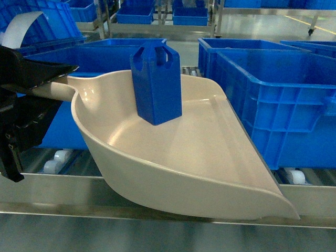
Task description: Place part in tray to right shelf
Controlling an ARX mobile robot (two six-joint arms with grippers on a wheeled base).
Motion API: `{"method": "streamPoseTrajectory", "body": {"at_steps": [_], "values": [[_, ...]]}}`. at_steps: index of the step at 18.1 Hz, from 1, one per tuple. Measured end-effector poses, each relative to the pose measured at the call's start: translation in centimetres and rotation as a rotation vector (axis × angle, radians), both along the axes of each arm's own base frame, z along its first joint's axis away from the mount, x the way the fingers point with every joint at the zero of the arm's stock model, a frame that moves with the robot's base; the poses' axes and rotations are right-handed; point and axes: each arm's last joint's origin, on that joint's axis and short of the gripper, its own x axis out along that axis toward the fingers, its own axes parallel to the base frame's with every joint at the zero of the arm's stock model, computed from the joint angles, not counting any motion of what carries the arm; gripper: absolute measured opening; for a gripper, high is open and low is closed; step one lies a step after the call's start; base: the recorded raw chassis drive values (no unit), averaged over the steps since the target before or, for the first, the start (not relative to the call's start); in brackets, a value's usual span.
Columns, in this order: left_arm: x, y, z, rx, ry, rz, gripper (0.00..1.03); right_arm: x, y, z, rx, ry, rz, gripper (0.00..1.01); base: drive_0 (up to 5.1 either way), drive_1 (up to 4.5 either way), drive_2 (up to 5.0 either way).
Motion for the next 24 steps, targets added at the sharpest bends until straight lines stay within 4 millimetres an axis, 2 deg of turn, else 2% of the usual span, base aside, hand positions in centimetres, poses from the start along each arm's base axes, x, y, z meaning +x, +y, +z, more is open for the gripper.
{"method": "streamPoseTrajectory", "body": {"at_steps": [24], "values": [[0.0, 0.0, 0.0, 0.0, 0.0, 0.0, 0.15, 0.0, 0.0, 0.0, 0.0, 0.0, 0.0, 0.98, 0.0, 0.0, 0.0]]}}
